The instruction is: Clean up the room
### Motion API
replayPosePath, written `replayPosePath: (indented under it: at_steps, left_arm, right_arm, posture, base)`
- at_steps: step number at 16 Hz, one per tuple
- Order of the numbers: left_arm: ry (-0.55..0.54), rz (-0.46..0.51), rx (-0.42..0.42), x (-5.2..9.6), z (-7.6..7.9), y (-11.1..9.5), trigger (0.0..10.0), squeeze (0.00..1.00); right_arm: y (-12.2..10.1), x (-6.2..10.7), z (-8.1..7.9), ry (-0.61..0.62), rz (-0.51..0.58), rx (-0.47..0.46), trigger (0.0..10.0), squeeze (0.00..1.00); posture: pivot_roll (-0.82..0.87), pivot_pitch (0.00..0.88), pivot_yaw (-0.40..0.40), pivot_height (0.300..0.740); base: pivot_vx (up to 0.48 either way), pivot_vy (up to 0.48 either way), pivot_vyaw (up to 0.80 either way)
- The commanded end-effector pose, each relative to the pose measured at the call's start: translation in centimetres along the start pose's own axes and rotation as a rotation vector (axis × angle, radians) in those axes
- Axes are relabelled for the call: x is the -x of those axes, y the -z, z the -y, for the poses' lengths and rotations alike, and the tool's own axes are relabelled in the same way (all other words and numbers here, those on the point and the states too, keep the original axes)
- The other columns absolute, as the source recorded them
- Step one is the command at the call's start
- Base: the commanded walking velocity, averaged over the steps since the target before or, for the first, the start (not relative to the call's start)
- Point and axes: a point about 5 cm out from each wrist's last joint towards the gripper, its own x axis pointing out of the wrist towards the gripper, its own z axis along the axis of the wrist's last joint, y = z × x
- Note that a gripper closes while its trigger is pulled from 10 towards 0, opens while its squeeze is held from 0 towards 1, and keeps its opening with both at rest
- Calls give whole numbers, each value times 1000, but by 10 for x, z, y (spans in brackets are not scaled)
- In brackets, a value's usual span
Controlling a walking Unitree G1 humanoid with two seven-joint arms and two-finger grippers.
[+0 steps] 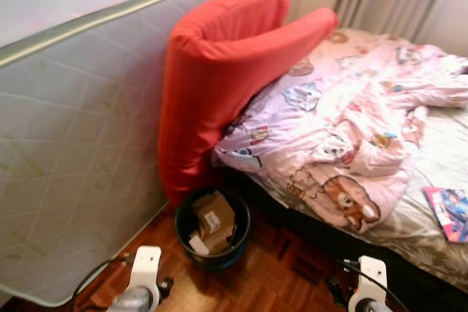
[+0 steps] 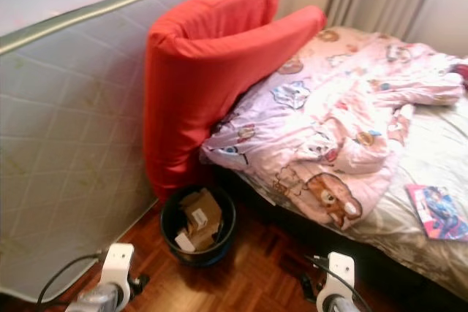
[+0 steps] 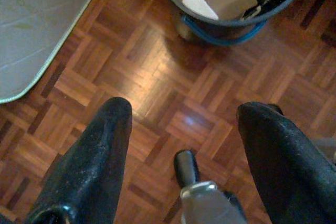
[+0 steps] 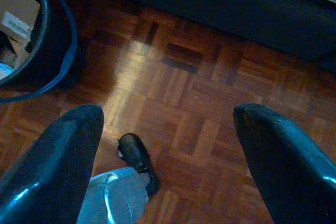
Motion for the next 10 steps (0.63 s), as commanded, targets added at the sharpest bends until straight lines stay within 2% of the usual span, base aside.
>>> replayPosePath:
  at_steps: [1, 7, 10]
  left_arm:
    - [-11, -31, -9, 2, -4, 9, 10000, 0]
    - [-10, -34, 2, 2, -4, 11, 10000, 0]
    - [-8, -36, 2, 2, -4, 11, 10000, 0]
  right_arm:
    - [1, 0, -1, 1, -9, 10, 10000, 0]
    - [2, 0, 0, 7, -18, 3, 10000, 0]
    - [3, 0, 0, 12, -28, 8, 10000, 0]
  posture:
    - [75, 56, -9, 740]
    - [75, 57, -9, 740]
    - [71, 51, -9, 740]
  base:
    - [0, -334, 0]
    - [0, -357, 0]
    - [0, -347, -677]
